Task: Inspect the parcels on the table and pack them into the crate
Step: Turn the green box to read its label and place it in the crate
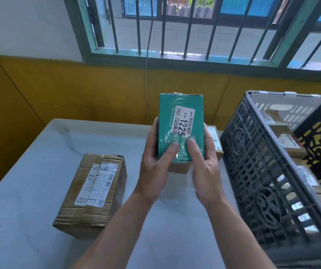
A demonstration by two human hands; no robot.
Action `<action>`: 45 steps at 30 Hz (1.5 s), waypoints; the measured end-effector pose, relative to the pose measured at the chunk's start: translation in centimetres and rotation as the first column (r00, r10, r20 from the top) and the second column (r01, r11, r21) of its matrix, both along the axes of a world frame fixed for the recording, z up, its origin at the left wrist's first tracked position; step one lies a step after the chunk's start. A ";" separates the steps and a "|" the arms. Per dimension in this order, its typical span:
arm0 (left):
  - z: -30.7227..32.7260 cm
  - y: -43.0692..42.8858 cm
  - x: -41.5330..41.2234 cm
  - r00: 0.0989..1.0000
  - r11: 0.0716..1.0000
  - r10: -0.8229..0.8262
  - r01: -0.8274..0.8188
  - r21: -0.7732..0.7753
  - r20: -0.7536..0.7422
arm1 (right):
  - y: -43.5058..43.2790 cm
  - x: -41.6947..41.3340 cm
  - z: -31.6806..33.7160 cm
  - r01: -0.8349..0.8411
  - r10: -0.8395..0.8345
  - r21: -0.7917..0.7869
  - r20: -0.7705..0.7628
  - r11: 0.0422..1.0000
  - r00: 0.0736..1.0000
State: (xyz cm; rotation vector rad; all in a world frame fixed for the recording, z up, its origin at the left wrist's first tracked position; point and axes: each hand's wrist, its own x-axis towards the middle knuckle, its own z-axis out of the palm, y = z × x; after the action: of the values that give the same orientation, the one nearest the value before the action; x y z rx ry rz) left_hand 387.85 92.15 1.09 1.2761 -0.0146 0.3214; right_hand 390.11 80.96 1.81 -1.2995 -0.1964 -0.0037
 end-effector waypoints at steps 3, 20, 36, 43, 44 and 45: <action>0.2 -0.4 0.0 1.000 1.000 0.016 -0.016 0.008 -0.001 | -0.2 -0.1 0.0 -0.045 0.045 -0.025 0.013 0.999 0.999; 0.6 -0.4 -1.1 0.999 0.999 -0.046 0.046 0.001 -0.017 | -0.3 -0.8 -0.2 -0.033 0.038 -0.094 0.055 0.995 0.998; -0.2 -0.5 -1.4 0.998 0.997 -0.055 0.056 0.049 -0.017 | -0.7 -1.1 0.4 0.015 -0.009 -0.086 0.068 0.996 0.998; -0.2 -0.7 -1.3 0.998 0.991 0.065 -0.063 0.118 -0.015 | -0.9 -0.9 0.4 0.026 -0.024 -0.150 0.016 0.988 1.000; -0.3 -0.7 -1.3 0.997 0.990 0.078 -0.076 0.121 -0.020 | -0.9 -0.8 0.3 0.023 -0.022 -0.151 0.009 0.988 1.000; -0.3 -0.6 -1.3 0.996 0.988 0.087 -0.083 0.131 -0.028 | -0.9 -0.8 0.2 0.028 -0.028 -0.150 0.001 0.988 1.000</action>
State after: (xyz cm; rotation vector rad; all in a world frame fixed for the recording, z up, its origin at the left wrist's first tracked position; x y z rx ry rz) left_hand 386.55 91.53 0.82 1.4131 0.0482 0.3774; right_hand 389.29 80.10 2.06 -1.4524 -0.1800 -0.0119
